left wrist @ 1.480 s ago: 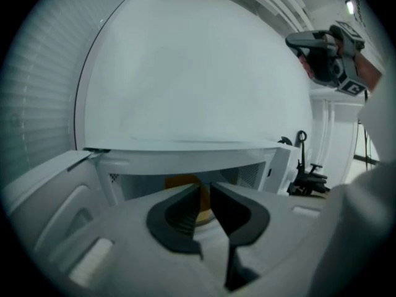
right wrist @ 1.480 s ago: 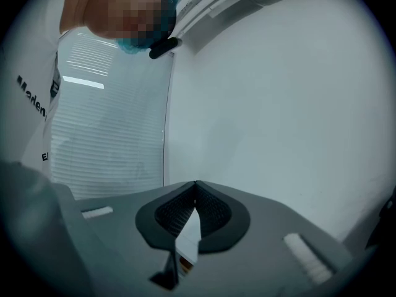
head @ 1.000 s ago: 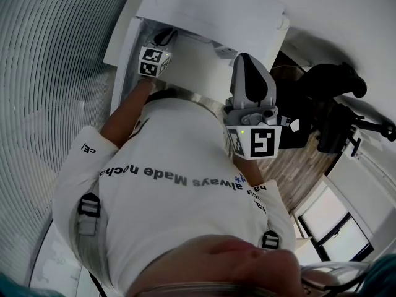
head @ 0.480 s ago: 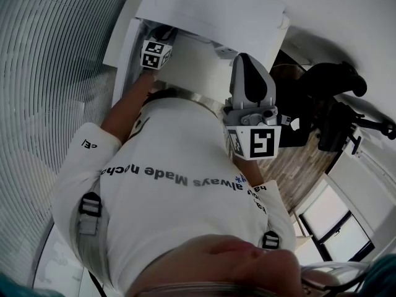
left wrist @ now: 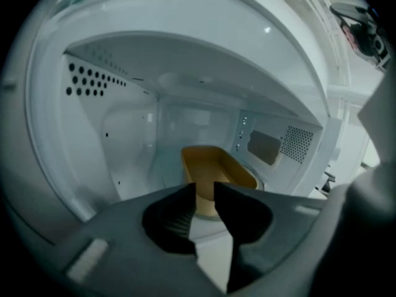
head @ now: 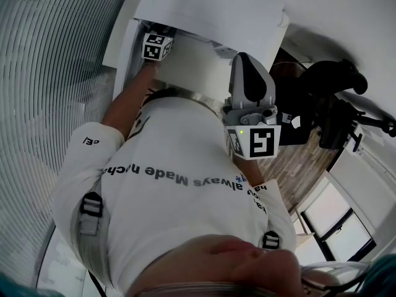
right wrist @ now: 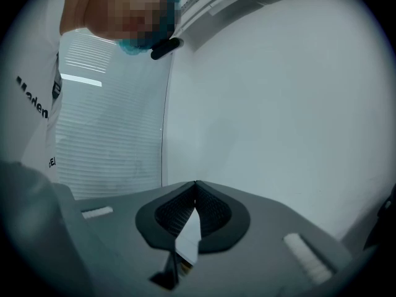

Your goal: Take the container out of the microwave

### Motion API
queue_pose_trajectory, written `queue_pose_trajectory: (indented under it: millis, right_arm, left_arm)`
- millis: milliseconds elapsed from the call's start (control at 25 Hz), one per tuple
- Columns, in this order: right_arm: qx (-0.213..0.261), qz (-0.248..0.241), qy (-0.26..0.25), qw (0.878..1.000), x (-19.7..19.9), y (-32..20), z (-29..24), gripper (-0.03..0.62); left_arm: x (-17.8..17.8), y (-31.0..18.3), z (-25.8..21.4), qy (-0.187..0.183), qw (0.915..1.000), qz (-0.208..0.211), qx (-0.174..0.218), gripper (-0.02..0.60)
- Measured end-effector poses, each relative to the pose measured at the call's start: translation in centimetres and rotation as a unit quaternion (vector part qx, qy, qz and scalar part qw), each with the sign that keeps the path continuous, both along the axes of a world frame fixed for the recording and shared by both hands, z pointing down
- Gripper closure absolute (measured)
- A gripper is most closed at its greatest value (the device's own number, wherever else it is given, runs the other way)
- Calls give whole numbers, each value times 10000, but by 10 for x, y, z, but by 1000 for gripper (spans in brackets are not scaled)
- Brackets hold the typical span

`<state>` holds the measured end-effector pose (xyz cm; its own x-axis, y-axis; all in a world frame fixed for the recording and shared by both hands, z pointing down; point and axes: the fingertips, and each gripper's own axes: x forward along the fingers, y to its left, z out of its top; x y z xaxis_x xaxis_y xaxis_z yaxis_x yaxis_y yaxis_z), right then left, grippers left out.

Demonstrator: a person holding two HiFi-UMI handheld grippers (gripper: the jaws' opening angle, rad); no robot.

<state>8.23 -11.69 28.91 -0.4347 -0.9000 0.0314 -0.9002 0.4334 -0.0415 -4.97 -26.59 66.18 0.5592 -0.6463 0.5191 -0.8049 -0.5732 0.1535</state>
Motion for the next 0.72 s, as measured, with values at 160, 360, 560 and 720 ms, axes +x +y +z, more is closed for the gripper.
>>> queue_pose_trajectory:
  millis: [160, 360, 560, 720]
  right_arm:
    - [-11, 7, -8, 10000, 1, -1, 1, 594]
    - [-23, 14, -10, 10000, 1, -1, 0, 594]
    - [-20, 24, -23, 10000, 2, -2, 1, 594]
    - [-20, 19, -23, 10000, 2, -1, 0, 594]
  left_arm:
    - [1, -8, -1, 31, 10000, -18, -30, 485]
    - [3, -10, 1, 57, 9999, -1, -112, 479]
    - [4, -12, 6, 53, 9997, -19, -217, 482]
    - [4, -13, 5, 57, 9998, -41, -212, 508]
